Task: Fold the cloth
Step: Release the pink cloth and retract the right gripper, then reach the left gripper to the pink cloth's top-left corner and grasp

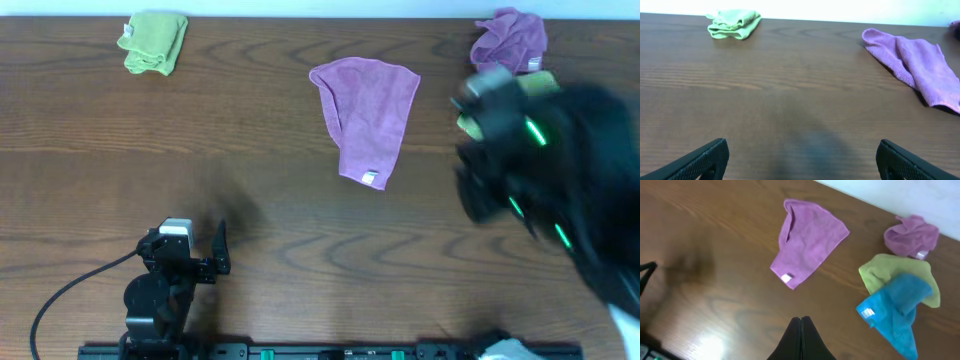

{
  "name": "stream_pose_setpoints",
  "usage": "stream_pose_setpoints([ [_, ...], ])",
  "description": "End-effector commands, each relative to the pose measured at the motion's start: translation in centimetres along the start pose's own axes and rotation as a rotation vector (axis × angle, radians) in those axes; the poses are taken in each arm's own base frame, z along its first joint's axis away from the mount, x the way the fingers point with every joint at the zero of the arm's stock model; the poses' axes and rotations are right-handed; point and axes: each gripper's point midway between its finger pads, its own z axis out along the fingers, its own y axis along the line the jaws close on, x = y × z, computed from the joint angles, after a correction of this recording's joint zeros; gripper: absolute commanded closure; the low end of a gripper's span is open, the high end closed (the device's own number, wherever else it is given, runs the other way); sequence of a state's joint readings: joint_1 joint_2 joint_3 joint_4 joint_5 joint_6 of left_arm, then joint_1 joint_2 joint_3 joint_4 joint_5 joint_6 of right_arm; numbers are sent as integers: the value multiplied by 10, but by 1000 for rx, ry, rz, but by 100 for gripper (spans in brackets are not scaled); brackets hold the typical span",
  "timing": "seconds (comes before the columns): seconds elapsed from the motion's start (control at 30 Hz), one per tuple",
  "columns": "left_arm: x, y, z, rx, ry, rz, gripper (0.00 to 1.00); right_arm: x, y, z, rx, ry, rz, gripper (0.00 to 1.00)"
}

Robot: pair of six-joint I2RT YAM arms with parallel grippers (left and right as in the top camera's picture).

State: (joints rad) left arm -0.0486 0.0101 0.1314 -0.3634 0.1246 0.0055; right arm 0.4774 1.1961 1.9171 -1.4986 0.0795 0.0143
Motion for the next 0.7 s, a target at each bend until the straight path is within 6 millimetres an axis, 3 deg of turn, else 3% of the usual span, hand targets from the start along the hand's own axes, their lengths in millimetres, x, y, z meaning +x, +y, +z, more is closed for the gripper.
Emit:
stream_pose_setpoints([
  [0.0,9,0,3,0,21,16,5,42,1,-6,-6,19,44,98],
  [0.17,7,-2,3,16,13,6,5,104,2,-3,-17,5,107,98],
  [0.4,6,-59,-8,352,46,-183,4,164,19,24,-100,95,193,99],
  [0.47,6,-74,-14,444,71,-232,5,173,28,31,-145,133,207,99],
  [0.67,2,-78,-16,461,114,-473,5,165,34,35,-182,107,208,98],
])
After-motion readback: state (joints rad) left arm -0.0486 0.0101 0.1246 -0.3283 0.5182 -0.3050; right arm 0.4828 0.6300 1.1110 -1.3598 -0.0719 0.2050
